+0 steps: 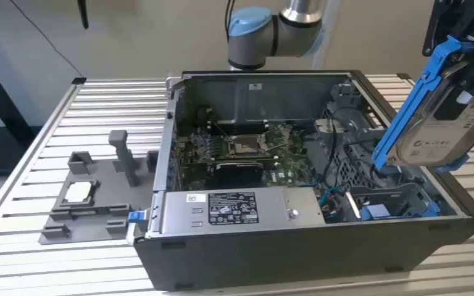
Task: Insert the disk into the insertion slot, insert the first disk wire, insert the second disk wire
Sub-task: 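Insert the disk into the insertion slot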
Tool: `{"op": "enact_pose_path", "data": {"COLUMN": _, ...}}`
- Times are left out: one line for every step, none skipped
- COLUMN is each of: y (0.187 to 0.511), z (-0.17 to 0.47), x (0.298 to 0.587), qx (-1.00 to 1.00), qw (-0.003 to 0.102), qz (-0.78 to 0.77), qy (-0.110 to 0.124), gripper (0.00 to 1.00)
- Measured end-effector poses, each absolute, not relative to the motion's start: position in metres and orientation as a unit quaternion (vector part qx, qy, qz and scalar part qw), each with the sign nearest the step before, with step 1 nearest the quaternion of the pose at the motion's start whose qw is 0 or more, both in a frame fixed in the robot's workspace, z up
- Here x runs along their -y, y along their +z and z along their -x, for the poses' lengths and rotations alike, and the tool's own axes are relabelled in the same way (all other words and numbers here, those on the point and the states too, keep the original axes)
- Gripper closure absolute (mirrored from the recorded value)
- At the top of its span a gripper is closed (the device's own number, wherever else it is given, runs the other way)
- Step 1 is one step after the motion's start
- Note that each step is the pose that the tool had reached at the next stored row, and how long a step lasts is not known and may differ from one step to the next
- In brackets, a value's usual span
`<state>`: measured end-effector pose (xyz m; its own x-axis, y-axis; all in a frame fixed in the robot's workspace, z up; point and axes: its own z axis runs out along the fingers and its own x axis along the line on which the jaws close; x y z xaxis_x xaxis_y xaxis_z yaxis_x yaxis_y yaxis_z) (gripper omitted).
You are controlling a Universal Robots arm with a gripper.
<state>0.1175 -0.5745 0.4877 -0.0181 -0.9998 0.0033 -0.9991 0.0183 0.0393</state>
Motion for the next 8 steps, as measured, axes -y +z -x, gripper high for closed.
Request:
{"op": "enact_pose_path", "data": {"y": 0.4877, "z": -0.1175, "x": 0.5745, "qx": 0.713, "qw": 0.015, "qz": -0.701, "qy": -0.013, "gripper": 0.67}}
{"op": "enact_pose_path", "data": {"y": 0.4877, "z": -0.1175, "x": 0.5745, "qx": 0.713, "qw": 0.015, "qz": -0.701, "qy": -0.013, "gripper": 0.67}}
{"op": "enact_pose_path", "data": {"y": 0.4877, "z": -0.1175, "x": 0.5745, "qx": 0.713, "qw": 0.015, "qz": -0.701, "qy": -0.013, "gripper": 0.67}}
{"op": "enact_pose_path", "data": {"y": 0.4877, "z": -0.1175, "x": 0.5745, "qx": 0.713, "qw": 0.015, "qz": -0.701, "qy": -0.013, "gripper": 0.67}}
{"op": "enact_pose_path", "data": {"y": 0.4877, "z": -0.1175, "x": 0.5745, "qx": 0.713, "qw": 0.015, "qz": -0.7, "qy": -0.013, "gripper": 0.67}}
{"op": "enact_pose_path", "data": {"y": 0.4877, "z": -0.1175, "x": 0.5745, "qx": 0.713, "qw": 0.015, "qz": -0.701, "qy": -0.013, "gripper": 0.67}}
{"op": "enact_pose_path", "data": {"y": 0.4877, "z": -0.1175, "x": 0.5745, "qx": 0.713, "qw": 0.015, "qz": -0.701, "qy": -0.013, "gripper": 0.67}}
{"op": "enact_pose_path", "data": {"y": 0.4877, "z": -0.1175, "x": 0.5745, "qx": 0.713, "qw": 0.015, "qz": -0.701, "qy": -0.013, "gripper": 0.67}}
